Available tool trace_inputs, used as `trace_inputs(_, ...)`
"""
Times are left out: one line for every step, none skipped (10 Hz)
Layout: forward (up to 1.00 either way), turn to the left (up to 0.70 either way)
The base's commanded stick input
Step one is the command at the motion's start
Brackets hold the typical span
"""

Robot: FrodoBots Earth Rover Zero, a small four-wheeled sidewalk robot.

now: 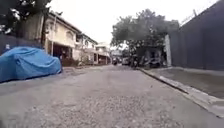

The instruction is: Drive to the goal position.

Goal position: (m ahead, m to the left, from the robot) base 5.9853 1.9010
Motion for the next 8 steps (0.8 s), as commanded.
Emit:
trace_inputs(0.0, -0.45)
trace_inputs(0.0, -0.45)
trace_inputs(0.49, -0.23)
trace_inputs(1.0, 0.0)
trace_inputs(1.0, 0.0)
trace_inputs(1.0, 0.0)
trace_inputs(1.0, 0.0)
trace_inputs(0.69, 0.0)
